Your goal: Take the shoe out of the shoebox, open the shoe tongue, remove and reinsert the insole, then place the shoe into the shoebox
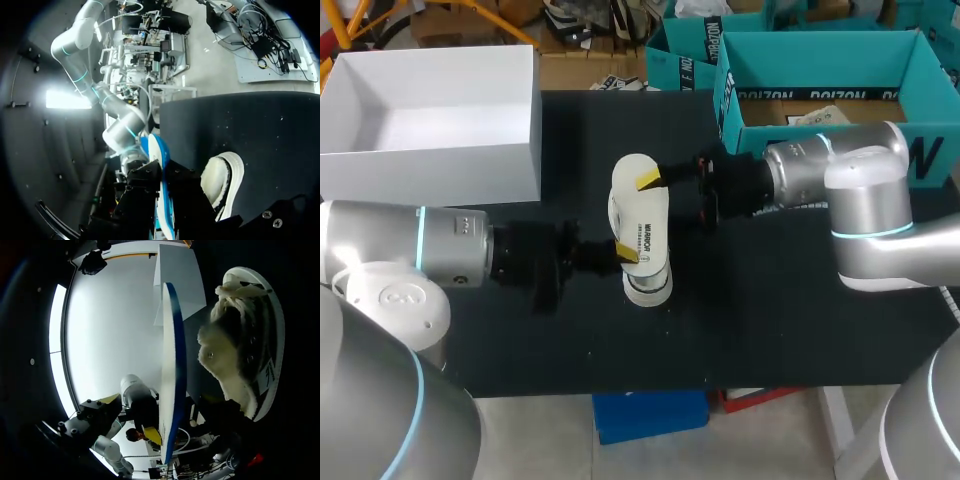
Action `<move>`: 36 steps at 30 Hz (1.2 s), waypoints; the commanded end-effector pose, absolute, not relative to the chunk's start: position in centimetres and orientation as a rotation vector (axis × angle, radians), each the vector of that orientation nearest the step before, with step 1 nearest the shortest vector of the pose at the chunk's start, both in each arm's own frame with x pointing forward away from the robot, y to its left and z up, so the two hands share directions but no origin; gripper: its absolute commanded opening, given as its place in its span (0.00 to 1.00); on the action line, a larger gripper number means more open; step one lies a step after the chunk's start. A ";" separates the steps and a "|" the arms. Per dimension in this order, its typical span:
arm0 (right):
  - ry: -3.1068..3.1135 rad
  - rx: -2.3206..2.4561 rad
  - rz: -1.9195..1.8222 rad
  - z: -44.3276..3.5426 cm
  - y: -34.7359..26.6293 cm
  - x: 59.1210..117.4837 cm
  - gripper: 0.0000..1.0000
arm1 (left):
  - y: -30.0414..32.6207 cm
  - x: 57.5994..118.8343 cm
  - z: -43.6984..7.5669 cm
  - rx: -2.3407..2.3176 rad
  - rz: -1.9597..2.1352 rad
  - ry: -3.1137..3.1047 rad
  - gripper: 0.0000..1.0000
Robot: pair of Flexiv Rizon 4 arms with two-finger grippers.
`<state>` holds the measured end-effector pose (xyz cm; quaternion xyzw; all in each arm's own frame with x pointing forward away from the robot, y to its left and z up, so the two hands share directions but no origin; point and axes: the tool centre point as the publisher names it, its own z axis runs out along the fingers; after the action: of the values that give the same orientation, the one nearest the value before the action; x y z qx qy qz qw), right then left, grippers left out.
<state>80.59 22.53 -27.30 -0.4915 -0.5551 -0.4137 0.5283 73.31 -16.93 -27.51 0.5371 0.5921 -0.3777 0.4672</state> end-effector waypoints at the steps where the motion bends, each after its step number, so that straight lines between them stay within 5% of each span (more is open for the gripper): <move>1: -1.333 -1.171 -0.984 -27.2 22.5 81.1 0.72 | -16.9 73.1 -27.5 1.315 -0.920 1.452 0.00; 2: -1.336 -1.172 -0.983 -27.1 22.5 81.2 0.46 | -16.9 73.1 -27.5 1.315 -0.920 1.452 0.00; 4: -1.338 -1.173 -0.981 -27.1 22.5 81.3 0.35 | -16.9 73.1 -27.5 1.315 -0.920 1.452 0.00; 10: -1.339 -1.177 -0.974 -27.1 22.3 81.3 0.21 | -16.9 73.1 -27.5 1.315 -0.920 1.452 0.00; 12: -1.337 -1.178 -0.972 -27.2 22.3 81.2 0.00 | -16.9 73.1 -27.5 1.315 -0.920 1.452 0.00; 32: -1.327 -1.171 -0.942 -27.8 22.7 81.2 0.00 | -16.8 73.2 -27.5 1.311 -0.927 1.458 0.00; 33: -1.327 -1.171 -0.942 -27.8 22.7 81.2 0.00 | -16.7 73.2 -27.5 1.316 -0.921 1.474 0.18; 34: -1.327 -1.171 -0.942 -27.8 22.7 81.2 0.00 | -16.7 73.3 -27.5 1.309 -0.914 1.497 1.00; 36: -1.327 -1.171 -0.942 -27.8 22.7 81.2 0.00 | -16.4 73.5 -27.3 1.311 -0.919 1.536 1.00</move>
<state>81.09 22.51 -27.69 -0.4926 -0.5577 -0.3964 0.5378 73.54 -16.54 -27.92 0.5258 0.6077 -0.3809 0.4574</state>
